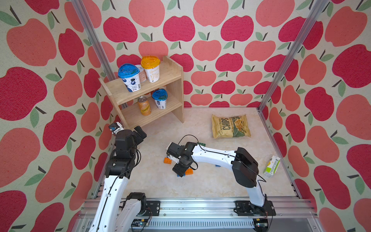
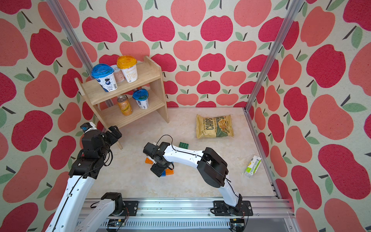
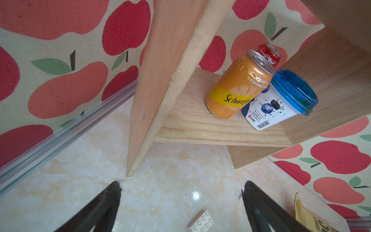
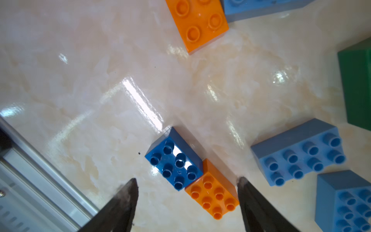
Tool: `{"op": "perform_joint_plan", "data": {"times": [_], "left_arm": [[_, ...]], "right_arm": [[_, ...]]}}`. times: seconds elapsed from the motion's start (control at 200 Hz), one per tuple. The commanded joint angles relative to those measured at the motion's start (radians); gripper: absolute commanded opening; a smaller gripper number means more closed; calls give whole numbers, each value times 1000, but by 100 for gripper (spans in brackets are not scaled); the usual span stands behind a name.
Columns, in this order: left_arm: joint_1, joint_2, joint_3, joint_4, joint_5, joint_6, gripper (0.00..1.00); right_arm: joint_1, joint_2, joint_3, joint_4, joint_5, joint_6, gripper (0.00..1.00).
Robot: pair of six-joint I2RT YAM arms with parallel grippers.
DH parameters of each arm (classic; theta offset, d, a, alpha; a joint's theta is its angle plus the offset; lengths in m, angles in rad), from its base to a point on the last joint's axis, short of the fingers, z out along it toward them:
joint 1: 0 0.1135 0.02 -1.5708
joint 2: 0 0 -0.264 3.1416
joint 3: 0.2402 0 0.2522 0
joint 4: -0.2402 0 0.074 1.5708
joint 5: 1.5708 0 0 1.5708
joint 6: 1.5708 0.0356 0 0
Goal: Assemble a rectangle with lego
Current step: Pick up the lego brick from the center of the board.
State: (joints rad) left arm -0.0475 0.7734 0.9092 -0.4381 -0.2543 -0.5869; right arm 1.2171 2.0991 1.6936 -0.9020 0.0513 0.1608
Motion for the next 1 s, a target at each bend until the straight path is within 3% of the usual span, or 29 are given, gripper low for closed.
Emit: {"op": "perform_joint_plan", "data": {"times": [0.0,0.61,0.99], "left_arm": [[16,-16,14,-33,-13,1,97],[64,9,2,-26,52,-27,97],[67,16,0,-20,76,-21,97]], "right_arm": [[7,27,44,-61,23,-91,80],[18,113,81,-86,32,-119,68],[-17,146,115,-56,-9,-90,38]]}}
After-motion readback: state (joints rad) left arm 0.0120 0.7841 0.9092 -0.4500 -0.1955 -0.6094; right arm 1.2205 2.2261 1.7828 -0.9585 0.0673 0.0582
